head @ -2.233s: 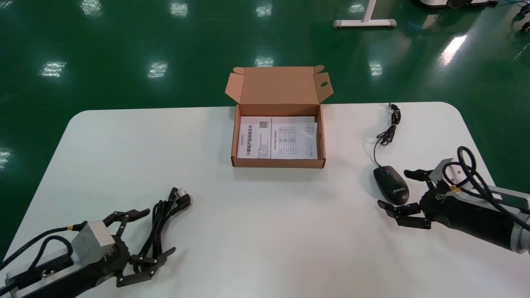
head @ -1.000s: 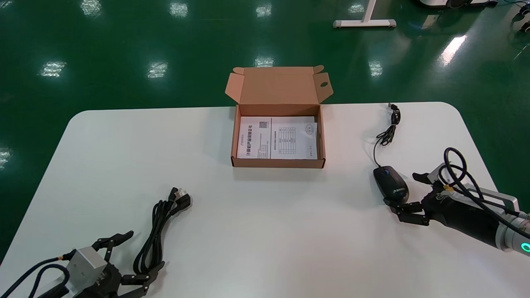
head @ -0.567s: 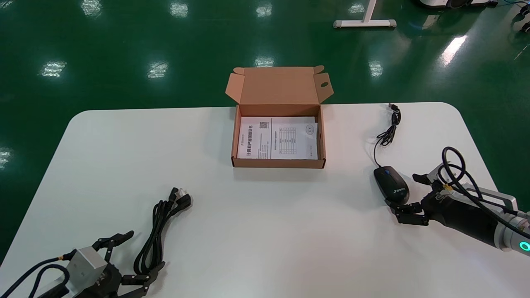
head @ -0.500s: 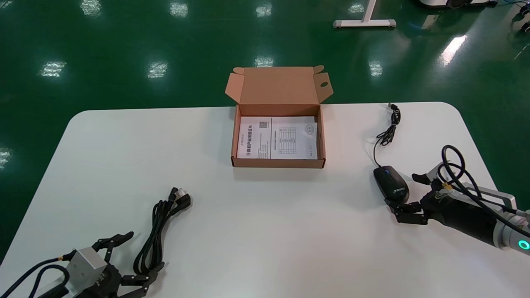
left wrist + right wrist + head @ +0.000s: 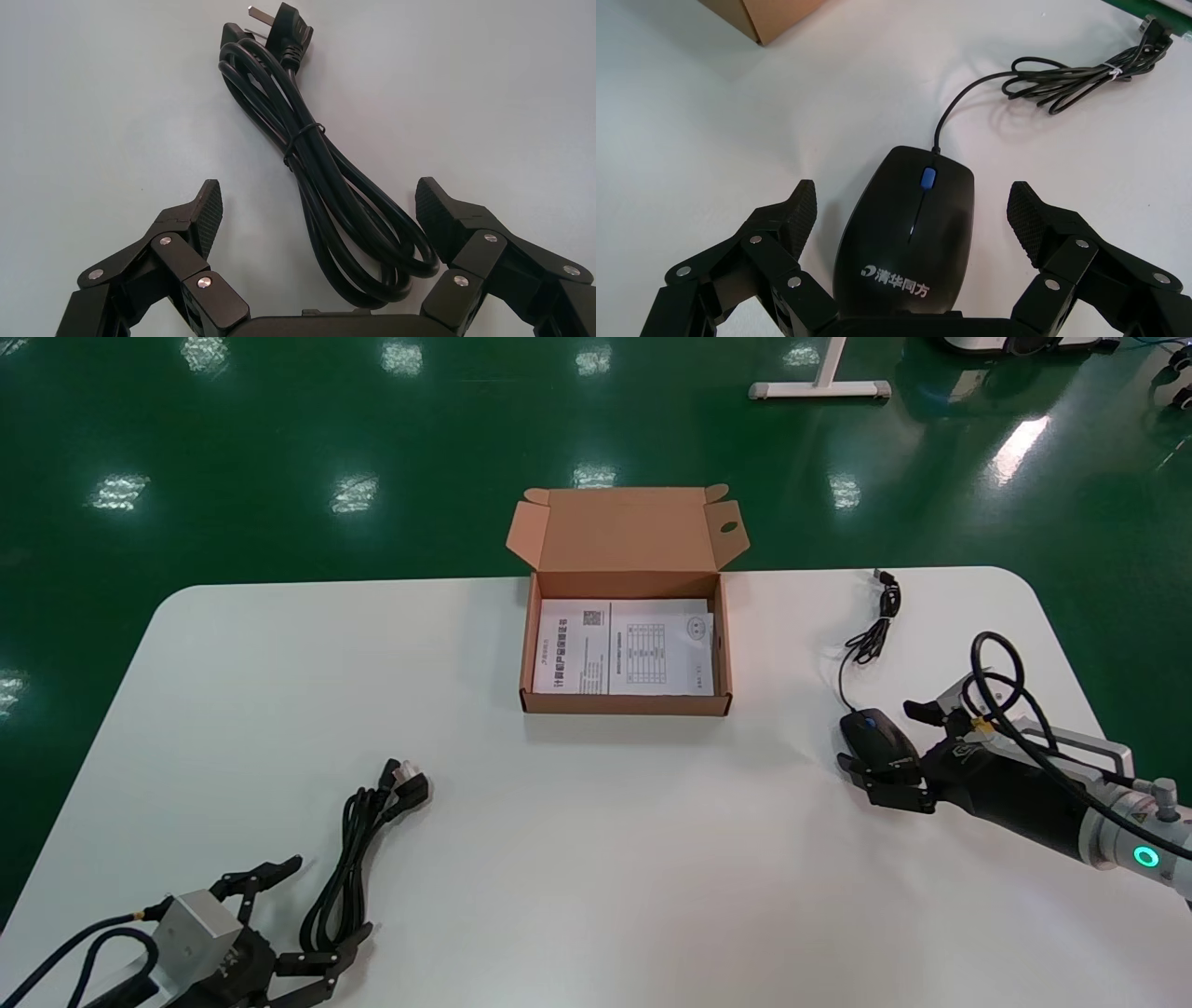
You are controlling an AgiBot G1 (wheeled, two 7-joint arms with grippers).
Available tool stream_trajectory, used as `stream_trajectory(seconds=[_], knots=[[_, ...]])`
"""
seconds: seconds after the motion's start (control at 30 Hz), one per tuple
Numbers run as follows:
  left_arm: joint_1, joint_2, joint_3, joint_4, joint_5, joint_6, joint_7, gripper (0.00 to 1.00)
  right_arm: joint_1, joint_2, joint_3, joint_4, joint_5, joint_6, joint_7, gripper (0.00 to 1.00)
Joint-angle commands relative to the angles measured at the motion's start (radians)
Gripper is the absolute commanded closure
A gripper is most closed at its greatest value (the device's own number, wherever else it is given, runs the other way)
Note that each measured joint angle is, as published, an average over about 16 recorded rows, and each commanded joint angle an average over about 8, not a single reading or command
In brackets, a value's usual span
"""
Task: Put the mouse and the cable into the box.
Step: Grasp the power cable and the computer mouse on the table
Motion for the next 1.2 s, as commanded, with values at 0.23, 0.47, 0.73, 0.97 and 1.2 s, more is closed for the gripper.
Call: stream_trajectory(seconds=[0.23,0.47,0.73,0.97,1.2], knots=[[-0.002,0.0,0.005,0.004,-0.001,0.007,-0.004,0.0,-0.012,-0.004,-0.012,0.024,-0.02,0.028,0.04,0.0],[-0.001,-0.002,0.011,0.007,-0.002,0.015,-0.011,0.0,-0.023,0.002,-0.024,0.039,-0.042,0.047,0.065,0.0],[-0.002,-0.004,0.013,0.008,-0.002,0.016,-0.014,0.78,-0.023,0.002,-0.032,0.044,-0.059,0.062,0.076,0.78],[-0.002,-0.004,0.013,0.008,-0.002,0.016,-0.014,1.0,-0.024,0.002,-0.029,0.042,-0.054,0.057,0.073,1.0],[-0.002,-0.004,0.013,0.008,-0.002,0.016,-0.014,1.0,-0.024,0.003,-0.028,0.041,-0.051,0.054,0.071,1.0]])
